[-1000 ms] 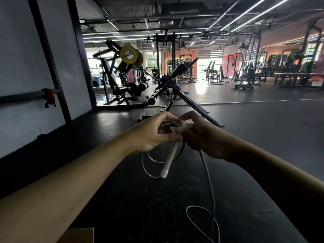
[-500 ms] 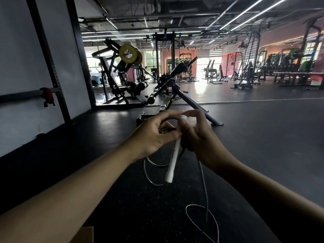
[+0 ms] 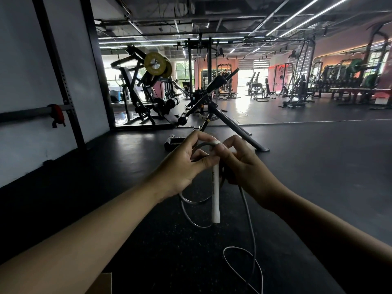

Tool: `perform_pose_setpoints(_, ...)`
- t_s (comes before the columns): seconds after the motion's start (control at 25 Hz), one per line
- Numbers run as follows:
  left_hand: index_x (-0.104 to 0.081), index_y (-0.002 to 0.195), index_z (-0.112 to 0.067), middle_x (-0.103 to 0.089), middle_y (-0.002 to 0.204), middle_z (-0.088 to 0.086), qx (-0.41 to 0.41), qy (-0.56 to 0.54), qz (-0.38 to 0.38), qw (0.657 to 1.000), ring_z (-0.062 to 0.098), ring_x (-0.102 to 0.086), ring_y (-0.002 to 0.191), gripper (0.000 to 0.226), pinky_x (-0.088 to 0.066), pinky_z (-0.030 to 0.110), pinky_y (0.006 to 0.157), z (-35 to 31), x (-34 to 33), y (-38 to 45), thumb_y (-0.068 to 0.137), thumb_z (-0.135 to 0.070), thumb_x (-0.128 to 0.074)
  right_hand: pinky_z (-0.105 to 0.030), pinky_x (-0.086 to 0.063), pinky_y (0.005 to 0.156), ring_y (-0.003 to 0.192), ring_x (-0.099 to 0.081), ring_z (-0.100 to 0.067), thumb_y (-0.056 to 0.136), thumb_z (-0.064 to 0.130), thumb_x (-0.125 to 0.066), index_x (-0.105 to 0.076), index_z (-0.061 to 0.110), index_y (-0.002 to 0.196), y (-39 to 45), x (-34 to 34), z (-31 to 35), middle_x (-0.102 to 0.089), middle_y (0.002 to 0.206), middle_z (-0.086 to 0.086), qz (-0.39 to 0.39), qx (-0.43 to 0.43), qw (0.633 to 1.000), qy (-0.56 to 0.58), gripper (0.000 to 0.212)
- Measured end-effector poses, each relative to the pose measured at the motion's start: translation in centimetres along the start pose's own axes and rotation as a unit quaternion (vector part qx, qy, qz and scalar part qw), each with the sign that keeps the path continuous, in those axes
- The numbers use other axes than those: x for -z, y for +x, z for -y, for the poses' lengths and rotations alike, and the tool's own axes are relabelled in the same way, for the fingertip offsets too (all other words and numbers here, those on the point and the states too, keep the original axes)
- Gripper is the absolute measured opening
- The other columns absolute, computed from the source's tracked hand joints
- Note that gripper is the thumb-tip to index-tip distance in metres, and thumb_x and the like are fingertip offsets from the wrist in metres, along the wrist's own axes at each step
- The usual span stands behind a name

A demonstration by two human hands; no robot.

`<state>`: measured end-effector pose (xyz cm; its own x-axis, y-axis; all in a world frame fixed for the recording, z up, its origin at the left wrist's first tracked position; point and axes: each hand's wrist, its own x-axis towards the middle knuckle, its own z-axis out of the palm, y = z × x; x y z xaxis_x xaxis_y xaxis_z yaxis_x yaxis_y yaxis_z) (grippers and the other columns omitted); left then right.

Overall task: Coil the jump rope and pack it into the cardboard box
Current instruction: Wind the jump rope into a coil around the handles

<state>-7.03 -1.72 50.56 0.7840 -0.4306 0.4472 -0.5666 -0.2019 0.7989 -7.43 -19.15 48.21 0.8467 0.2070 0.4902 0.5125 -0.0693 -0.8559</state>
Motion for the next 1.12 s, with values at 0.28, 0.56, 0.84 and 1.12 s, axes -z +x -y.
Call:
perform_pose_setpoints(0.28,-0.044,0.119,-0.024,-0.054,0.082,-0.003,0.064,-0.195,-0.276,0.939,0.003,-0.032,0.044,0.021,-0.031,0.017,0.039,1.7,2.6,1.1,0.103,-0.02,-0.056,-0.029,-0.034,0.047,0.051,-0.041,-0.018,0.093,0.069,-0.043,-0.074,0.017,0.105,-0.9,3.9,-0.2,-0.058,0.079,-0.013,-0.004,-0.145,0.989,-0.042,0.062)
perform_pose_setpoints(0.56,-0.038,0.112,-0.029,-0.058,0.091,0.0,0.121,-0.294,-0.484,0.815,0.009,-0.044,0.057,0.016,-0.043,0.02,0.046,1.6,-1.1,3.0,0.105,-0.03,-0.052,-0.021,-0.033,0.047,0.048,-0.043,-0.003,0.094,0.065,-0.047,-0.068,0.018,0.115,-0.7,-1.8,-0.2,-0.073,0.104,-0.013,-0.059,-0.097,0.992,0.056,0.056)
perform_pose_setpoints(0.84,-0.046,0.134,-0.013,-0.055,0.094,0.003,0.161,-0.34,-0.443,0.814,0.009,-0.049,0.061,0.031,-0.049,0.022,0.049,2.2,-2.4,2.5,0.106,-0.026,-0.049,-0.02,-0.027,0.04,0.041,-0.036,-0.005,0.102,0.052,-0.046,-0.069,0.011,0.111,0.6,-2.8,0.4,-0.053,0.061,0.005,-0.137,-0.116,0.973,0.145,0.048)
perform_pose_setpoints(1.12,-0.052,0.128,-0.004,-0.058,0.089,0.01,0.157,-0.355,-0.368,0.845,0.018,-0.063,0.071,0.027,-0.063,0.036,0.062,2.5,-0.7,0.5,0.103,-0.014,-0.051,-0.02,-0.026,0.036,0.036,-0.035,-0.004,0.105,0.039,-0.046,-0.068,0.008,0.101,1.6,-1.9,0.7,-0.05,0.057,0.002,-0.154,-0.1,0.982,0.043,0.038)
